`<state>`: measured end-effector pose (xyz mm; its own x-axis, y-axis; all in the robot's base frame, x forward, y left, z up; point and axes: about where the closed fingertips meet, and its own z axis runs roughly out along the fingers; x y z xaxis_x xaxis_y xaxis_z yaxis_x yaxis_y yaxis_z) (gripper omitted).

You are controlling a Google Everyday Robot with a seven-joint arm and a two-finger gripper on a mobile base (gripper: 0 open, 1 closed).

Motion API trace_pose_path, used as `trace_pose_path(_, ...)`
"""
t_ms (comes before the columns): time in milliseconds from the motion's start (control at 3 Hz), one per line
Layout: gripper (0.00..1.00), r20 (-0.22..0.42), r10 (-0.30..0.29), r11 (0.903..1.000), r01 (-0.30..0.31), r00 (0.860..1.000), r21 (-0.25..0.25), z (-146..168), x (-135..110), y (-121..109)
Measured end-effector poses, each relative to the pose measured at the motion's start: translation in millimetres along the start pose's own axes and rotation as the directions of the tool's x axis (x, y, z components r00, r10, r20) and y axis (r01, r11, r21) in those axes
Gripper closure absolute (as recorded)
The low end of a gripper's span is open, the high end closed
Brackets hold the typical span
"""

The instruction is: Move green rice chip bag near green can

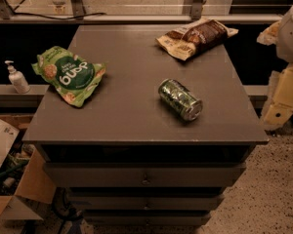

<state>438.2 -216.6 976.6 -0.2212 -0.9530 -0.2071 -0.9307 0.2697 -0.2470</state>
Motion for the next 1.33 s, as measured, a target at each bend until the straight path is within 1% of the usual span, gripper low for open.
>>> trace_pose_path(333, 0.0, 0.001, 0.0, 1.0, 0.0, 1.0, 0.0, 0.0, -0.1, -0.1)
trace_pose_path(667, 0.0, 0.035, -0.023, 0.9997, 0.023, 0.999, 0.004, -0.3, -7.8, -2.8)
trace_pose_path(1000, 0.0, 0.103, -0.057, 0.9984, 0.057, 0.993, 0.006, 7.3, -37.5, -10.9)
trace_pose_path(1333, 0.0, 0.183, -0.121, 0.9927, 0.119, 0.976, 0.022, 16.6, -84.5, -19.1)
